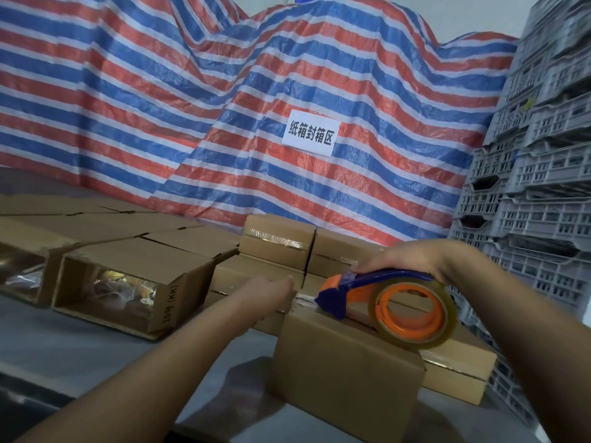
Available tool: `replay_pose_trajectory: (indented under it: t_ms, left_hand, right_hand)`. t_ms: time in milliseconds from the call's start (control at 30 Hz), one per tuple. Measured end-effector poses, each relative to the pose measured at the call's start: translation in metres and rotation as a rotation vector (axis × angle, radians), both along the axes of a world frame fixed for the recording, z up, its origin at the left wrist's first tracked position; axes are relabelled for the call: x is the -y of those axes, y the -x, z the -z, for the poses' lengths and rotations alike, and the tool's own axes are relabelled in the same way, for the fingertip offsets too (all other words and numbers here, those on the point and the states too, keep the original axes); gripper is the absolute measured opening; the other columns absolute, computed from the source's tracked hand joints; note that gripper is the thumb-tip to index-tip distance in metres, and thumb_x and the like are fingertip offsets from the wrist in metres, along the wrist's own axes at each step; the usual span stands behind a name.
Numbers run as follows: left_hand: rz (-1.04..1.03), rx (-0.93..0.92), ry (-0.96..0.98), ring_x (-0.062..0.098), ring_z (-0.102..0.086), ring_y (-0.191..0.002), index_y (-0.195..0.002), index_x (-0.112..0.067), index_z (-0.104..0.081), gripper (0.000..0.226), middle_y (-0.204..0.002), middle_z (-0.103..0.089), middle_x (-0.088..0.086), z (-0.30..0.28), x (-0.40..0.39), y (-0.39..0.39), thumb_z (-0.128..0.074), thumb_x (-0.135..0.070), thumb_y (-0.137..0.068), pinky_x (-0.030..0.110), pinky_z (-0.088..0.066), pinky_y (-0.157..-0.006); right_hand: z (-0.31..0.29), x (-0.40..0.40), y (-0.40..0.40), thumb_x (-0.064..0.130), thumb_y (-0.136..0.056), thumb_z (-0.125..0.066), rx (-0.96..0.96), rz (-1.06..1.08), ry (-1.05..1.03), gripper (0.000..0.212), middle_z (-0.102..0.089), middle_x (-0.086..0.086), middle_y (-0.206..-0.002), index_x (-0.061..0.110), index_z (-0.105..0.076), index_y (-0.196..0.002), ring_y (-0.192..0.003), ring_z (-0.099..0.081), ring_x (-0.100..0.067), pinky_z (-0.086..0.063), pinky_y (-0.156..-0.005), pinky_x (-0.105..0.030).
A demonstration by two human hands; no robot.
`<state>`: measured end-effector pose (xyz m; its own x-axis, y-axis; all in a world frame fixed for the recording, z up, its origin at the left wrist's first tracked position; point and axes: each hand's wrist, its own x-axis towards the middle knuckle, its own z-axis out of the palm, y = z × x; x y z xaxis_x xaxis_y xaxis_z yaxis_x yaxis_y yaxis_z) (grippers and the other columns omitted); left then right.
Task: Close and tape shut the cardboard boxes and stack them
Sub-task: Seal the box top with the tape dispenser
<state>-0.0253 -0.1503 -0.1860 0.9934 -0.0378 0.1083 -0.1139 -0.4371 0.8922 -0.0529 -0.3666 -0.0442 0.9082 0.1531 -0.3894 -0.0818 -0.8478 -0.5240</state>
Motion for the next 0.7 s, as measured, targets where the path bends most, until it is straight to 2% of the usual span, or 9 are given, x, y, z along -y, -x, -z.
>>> replay_pose_trajectory:
  t_ms: [133, 233, 300, 333, 433, 533, 600, 633, 700]
  left_hand:
    - [0.121, -0.072, -0.051, 0.020, -0.050, -0.110, -0.127, -0.018, -0.057, 0.058, -0.122, -0.056, 0.007, 0.000, 0.008, 0.000, -0.048, -0.063, -0.092, 0.029, -0.047, -0.088]
    - [0.147, -0.110, 0.037, 0.019, -0.051, -0.102, -0.128, -0.016, -0.056, 0.056, -0.117, -0.058, 0.009, 0.008, 0.013, -0.001, -0.049, -0.060, -0.093, 0.024, -0.044, -0.081]
    - [0.138, -0.125, 0.045, 0.014, -0.053, -0.080, -0.123, -0.016, -0.057, 0.053, -0.094, -0.058, 0.007, 0.009, 0.013, 0.000, -0.048, -0.059, -0.093, 0.024, -0.040, -0.060]
    - [0.129, -0.133, 0.032, 0.012, -0.046, -0.072, -0.119, -0.017, -0.058, 0.050, -0.086, -0.053, 0.004, 0.009, 0.013, 0.001, -0.048, -0.059, -0.093, 0.024, -0.035, -0.056]
    - [0.129, -0.171, 0.016, 0.013, -0.038, -0.066, -0.105, -0.020, -0.058, 0.043, -0.080, -0.047, 0.001, 0.006, 0.010, 0.002, -0.048, -0.060, -0.092, 0.023, -0.031, -0.053]
    - [0.125, -0.180, 0.020, 0.012, -0.036, -0.063, -0.103, -0.020, -0.057, 0.041, -0.080, -0.045, 0.001, 0.006, 0.009, 0.001, -0.048, -0.058, -0.093, 0.022, -0.029, -0.050]
    - [0.109, -0.172, 0.030, 0.012, -0.036, -0.062, -0.104, -0.018, -0.058, 0.042, -0.079, -0.045, 0.001, 0.006, 0.010, 0.002, -0.048, -0.057, -0.093, 0.022, -0.029, -0.050]
    - [0.104, -0.171, 0.031, 0.012, -0.036, -0.062, -0.104, -0.018, -0.058, 0.042, -0.078, -0.045, 0.001, 0.006, 0.011, 0.003, -0.048, -0.057, -0.093, 0.022, -0.029, -0.050]
    - [0.096, -0.179, 0.033, 0.012, -0.036, -0.063, -0.101, -0.018, -0.058, 0.040, -0.078, -0.045, 0.001, 0.005, 0.013, 0.006, -0.049, -0.056, -0.093, 0.023, -0.029, -0.051]
  right_hand:
    - [0.001, 0.001, -0.003, 0.047, -0.096, -0.059, -0.007, -0.020, 0.000, 0.050, -0.070, -0.002, -0.079, 0.011, -0.053, -0.131, -0.062, -0.065, -0.010, -0.053, -0.060, -0.021]
    - [0.001, 0.002, -0.003, 0.047, -0.096, -0.059, -0.036, -0.016, -0.018, 0.044, -0.070, -0.002, -0.076, 0.010, -0.057, -0.121, -0.060, -0.065, -0.010, -0.053, -0.059, -0.021]
    - [-0.001, 0.003, -0.003, 0.050, -0.092, -0.061, -0.041, -0.032, 0.002, 0.045, -0.067, -0.001, -0.074, 0.009, -0.061, -0.112, -0.058, -0.063, -0.010, -0.052, -0.057, -0.020]
    - [-0.003, 0.005, -0.003, 0.053, -0.089, -0.062, -0.033, -0.042, 0.027, 0.048, -0.066, -0.001, -0.073, 0.009, -0.062, -0.108, -0.057, -0.061, -0.010, -0.051, -0.057, -0.020]
    - [-0.007, 0.015, -0.001, 0.059, -0.087, -0.061, -0.007, -0.035, 0.096, 0.057, -0.064, 0.000, -0.073, 0.007, -0.063, -0.109, -0.057, -0.059, -0.010, -0.050, -0.056, -0.020]
    - [-0.011, 0.042, 0.005, 0.064, -0.078, -0.064, -0.019, -0.007, 0.131, 0.079, -0.062, 0.001, -0.072, 0.004, -0.057, -0.129, -0.057, -0.057, -0.011, -0.049, -0.055, -0.021]
    - [-0.015, 0.064, 0.011, 0.063, -0.078, -0.064, -0.063, 0.005, 0.135, 0.083, -0.062, 0.003, -0.070, 0.006, -0.052, -0.136, -0.057, -0.057, -0.011, -0.049, -0.055, -0.021]
    - [-0.016, 0.073, 0.015, 0.063, -0.076, -0.065, -0.088, 0.017, 0.141, 0.081, -0.062, 0.003, -0.069, 0.006, -0.054, -0.133, -0.056, -0.057, -0.011, -0.049, -0.055, -0.021]
    - [-0.014, 0.083, 0.021, 0.067, -0.071, -0.067, -0.118, 0.047, 0.189, 0.071, -0.063, 0.004, -0.066, 0.008, -0.063, -0.110, -0.054, -0.058, -0.010, -0.049, -0.054, -0.020]
